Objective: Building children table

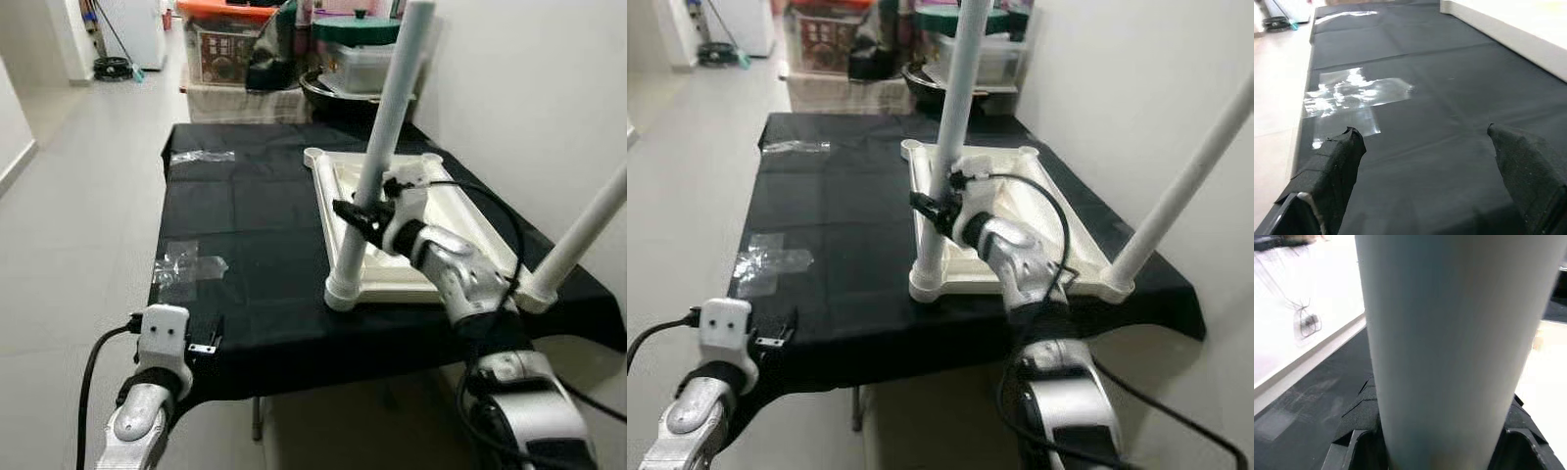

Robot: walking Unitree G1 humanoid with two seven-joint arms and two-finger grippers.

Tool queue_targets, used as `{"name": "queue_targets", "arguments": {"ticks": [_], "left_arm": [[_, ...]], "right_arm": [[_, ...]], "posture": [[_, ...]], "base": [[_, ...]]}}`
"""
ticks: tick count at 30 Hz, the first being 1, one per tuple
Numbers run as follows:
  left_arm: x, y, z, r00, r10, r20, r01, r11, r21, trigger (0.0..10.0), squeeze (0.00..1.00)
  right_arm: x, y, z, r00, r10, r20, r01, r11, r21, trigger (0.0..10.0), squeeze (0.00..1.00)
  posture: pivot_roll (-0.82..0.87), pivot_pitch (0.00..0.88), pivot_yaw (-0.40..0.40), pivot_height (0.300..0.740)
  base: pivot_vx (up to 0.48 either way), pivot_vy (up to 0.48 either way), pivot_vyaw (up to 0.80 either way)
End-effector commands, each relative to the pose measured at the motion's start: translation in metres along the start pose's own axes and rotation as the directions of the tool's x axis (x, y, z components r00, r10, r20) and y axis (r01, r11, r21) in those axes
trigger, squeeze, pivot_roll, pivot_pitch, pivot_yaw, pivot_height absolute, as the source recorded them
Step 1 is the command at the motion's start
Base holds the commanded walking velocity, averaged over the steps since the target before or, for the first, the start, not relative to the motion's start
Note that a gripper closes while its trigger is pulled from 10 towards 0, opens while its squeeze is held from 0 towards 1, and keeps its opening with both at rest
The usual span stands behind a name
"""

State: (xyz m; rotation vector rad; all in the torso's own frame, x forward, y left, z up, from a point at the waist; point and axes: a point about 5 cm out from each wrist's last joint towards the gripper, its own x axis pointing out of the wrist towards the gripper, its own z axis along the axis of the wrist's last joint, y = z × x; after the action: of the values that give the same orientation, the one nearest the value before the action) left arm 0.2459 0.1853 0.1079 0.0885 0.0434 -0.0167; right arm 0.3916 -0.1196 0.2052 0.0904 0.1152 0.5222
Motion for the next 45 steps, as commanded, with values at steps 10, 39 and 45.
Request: {"name": "queue_targets", "arguments": {"ticks": [10, 39, 45], "left_arm": [[-0.002, -0.002, -0.003, 1.0, 0.001, -0.011, -0.001, 1.0, 0.002, 10.0, 0.0], [0.003, -0.001, -0.002, 1.0, -0.017, -0.008, 0.017, 1.0, -0.002, 10.0, 0.0], [0.001, -0.001, -0.002, 1.0, -0.021, -0.011, 0.021, 1.0, 0.001, 10.0, 0.0]], "right_arm": [[-0.034, -0.048, -0.052, 0.552, -0.809, -0.202, 0.834, 0.535, 0.137, 0.0, 0.0], [0.005, 0.012, -0.066, 0.966, -0.105, -0.235, 0.076, 0.988, -0.132, 0.0, 0.0], [-0.002, -0.008, -0.069, 0.863, -0.469, -0.188, 0.481, 0.876, 0.023, 0.0, 0.0]], "posture": [[0.05, 0.0, -0.11, 0.74], [0.0, 0.0, -0.084, 0.74], [0.0, 0.0, -0.079, 0.74]], "base": [[0.0, 0.0, 0.0], [0.0, 0.0, 0.0], [0.0, 0.0, 0.0]]}}
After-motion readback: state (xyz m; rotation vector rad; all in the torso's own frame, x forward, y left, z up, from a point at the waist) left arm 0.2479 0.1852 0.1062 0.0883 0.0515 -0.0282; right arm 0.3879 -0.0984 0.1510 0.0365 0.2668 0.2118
